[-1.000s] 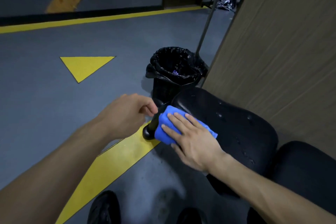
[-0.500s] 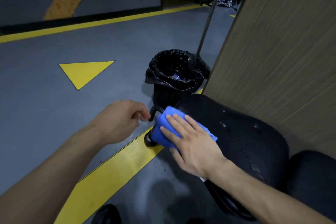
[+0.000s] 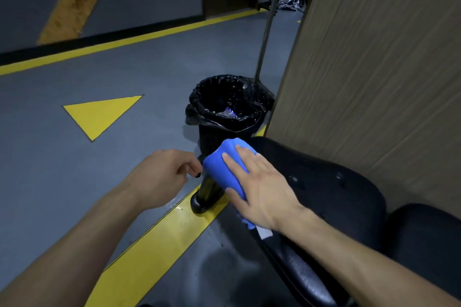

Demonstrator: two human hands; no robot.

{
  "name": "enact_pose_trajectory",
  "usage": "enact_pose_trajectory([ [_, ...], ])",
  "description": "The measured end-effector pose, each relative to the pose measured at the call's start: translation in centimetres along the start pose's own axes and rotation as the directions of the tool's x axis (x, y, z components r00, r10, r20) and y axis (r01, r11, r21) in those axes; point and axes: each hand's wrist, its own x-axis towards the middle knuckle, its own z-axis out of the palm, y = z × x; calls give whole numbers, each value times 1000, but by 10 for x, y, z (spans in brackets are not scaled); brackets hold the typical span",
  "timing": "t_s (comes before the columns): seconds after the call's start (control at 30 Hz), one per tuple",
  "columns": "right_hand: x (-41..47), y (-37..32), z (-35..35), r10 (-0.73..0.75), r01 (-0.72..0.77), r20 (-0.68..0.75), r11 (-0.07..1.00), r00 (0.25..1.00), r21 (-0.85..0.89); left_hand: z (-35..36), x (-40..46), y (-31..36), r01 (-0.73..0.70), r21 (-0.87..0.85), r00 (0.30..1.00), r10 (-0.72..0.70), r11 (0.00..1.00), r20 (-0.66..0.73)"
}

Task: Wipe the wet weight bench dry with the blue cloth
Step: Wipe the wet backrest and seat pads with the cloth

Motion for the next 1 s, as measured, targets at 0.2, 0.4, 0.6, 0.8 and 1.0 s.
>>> enact_pose_trajectory([
  [0.2, 38, 92, -24, 515, -521, 90, 851, 852, 69, 11, 14, 15, -22, 4, 998, 21, 1000, 53],
  [0.4, 17, 57, -14, 452, -452, -12, 890, 892, -51, 28, 31, 33, -88, 5, 993, 87, 996, 82],
  [0.6, -30, 110, -25, 449, -451, 34, 891, 893, 52, 39, 45, 52, -120, -4, 993, 120, 993, -10],
  [0.8, -35, 119, -24, 632, -632, 20, 775, 775, -14, 44, 53, 45, -140, -54, 981, 131, 989, -145],
  [1.0, -64, 16, 0, 243, -241, -105, 970, 964, 40, 50, 67, 55, -180, -125, 964, 149, 976, -222],
])
